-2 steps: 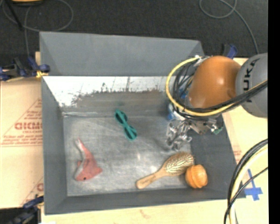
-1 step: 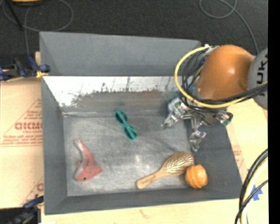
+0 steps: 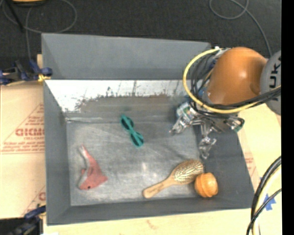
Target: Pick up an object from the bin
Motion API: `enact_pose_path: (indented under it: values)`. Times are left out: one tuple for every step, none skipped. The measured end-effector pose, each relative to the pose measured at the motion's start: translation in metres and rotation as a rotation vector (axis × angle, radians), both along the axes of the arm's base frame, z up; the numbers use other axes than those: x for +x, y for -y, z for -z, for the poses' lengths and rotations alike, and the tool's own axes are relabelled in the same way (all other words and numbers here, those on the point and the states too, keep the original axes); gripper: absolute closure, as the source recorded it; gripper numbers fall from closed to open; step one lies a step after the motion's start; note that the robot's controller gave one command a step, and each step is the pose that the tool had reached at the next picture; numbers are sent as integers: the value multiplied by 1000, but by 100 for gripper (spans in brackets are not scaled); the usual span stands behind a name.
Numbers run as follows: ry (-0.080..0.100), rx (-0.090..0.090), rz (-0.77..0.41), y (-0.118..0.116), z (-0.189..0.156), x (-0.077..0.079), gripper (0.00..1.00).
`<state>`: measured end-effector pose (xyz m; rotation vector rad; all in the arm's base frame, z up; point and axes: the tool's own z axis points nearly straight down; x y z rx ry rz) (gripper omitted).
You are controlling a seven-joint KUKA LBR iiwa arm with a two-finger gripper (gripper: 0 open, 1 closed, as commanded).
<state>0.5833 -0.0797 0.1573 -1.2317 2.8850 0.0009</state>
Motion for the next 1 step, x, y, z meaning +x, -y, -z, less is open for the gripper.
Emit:
enact_pose_path:
  values:
    - [8,-4,-120,15,24,-12,0]
